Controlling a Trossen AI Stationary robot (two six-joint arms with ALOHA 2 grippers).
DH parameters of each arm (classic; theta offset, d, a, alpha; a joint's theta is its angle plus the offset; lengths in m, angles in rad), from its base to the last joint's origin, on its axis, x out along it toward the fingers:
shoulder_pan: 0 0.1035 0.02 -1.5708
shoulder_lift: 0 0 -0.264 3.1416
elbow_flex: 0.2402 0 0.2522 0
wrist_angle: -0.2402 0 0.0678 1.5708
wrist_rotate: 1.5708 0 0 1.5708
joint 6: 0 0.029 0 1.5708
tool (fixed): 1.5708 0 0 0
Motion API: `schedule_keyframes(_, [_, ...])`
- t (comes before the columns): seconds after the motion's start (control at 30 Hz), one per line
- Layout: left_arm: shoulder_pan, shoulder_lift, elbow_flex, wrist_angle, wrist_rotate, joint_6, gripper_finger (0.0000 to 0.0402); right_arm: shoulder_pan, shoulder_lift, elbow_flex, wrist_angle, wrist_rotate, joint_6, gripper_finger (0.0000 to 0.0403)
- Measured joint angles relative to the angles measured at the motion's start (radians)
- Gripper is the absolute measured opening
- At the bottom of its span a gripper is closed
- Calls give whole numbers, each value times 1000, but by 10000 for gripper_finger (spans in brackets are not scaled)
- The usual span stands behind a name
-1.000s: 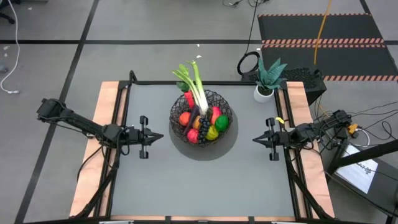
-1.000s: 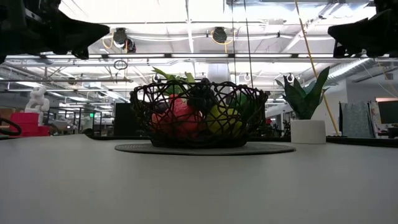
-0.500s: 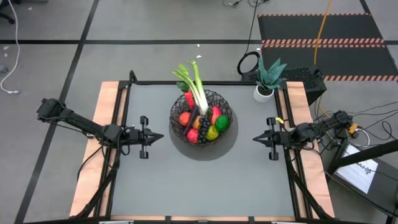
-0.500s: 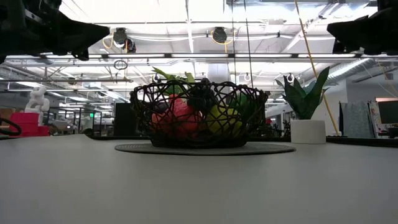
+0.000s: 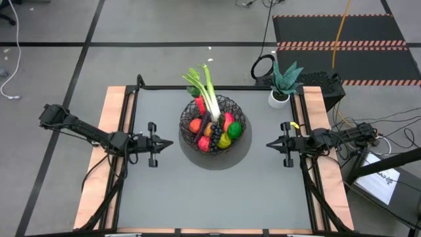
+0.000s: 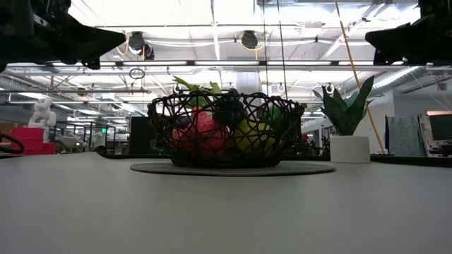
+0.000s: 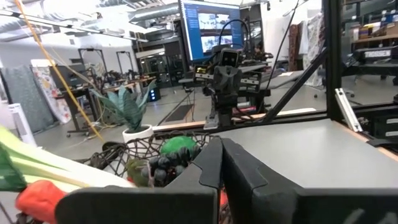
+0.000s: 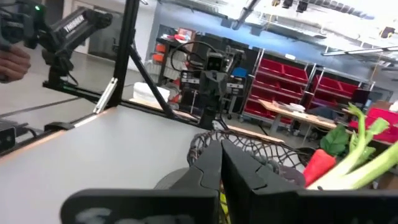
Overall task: Build produce basket
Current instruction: Return to Home Position
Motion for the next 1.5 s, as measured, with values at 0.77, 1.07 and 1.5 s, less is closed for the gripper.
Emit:
schedule_keyframes(0.77, [0, 0, 0, -45, -22, -13, 6, -65, 0, 0, -38, -68, -26, 0])
schedule_keyframes(1.07, [0, 0, 0, -45, -22, -23, 4, -170, 0, 0, -27, -178, -6, 0])
schedule_keyframes(1.5, [0, 0, 0, -42, -22, -18, 3, -252, 0, 0, -92, -225, 34, 0])
